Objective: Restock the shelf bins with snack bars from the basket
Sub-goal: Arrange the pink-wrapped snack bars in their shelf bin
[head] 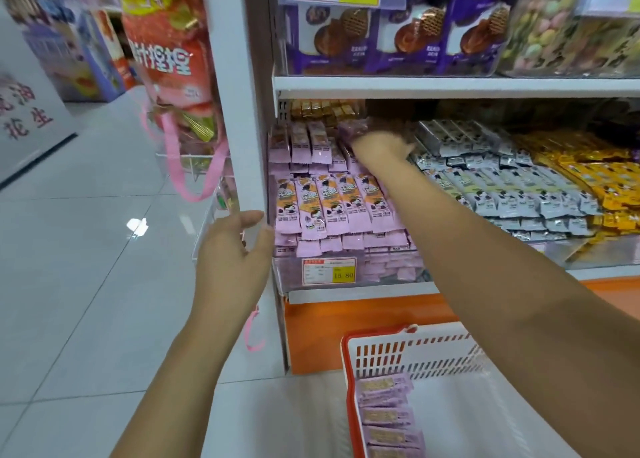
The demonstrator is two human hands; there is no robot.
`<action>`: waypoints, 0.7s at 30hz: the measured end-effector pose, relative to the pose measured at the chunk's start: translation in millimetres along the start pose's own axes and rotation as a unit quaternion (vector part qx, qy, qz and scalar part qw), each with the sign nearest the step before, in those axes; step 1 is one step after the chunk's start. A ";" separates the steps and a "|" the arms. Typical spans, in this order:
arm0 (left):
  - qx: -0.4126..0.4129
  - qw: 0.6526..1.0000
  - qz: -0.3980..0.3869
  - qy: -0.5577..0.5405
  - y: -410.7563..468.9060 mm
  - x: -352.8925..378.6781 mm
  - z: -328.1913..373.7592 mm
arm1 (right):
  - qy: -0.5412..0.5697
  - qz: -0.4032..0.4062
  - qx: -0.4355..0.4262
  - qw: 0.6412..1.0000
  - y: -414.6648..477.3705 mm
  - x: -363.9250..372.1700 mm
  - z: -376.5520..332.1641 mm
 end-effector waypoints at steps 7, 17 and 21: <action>-0.021 1.000 -0.021 -0.003 6.4 3.9 -7.2 | -0.011 -0.081 -0.030 0.996 -1.2 9.8 -16.8; 0.021 0.999 -0.033 0.001 1.7 11.9 -1.6 | 0.111 -0.041 -0.120 0.986 -26.6 -16.2 0.1; 0.035 0.999 -0.023 0.007 -5.0 12.6 0.9 | 0.220 0.018 -0.217 0.951 -85.9 -28.2 47.1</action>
Point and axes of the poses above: each hand's wrist, its own y-axis towards the middle knuckle, its own x-axis out of the palm, z = x × y, the point moved 5 cm from there along y, towards the middle knuckle
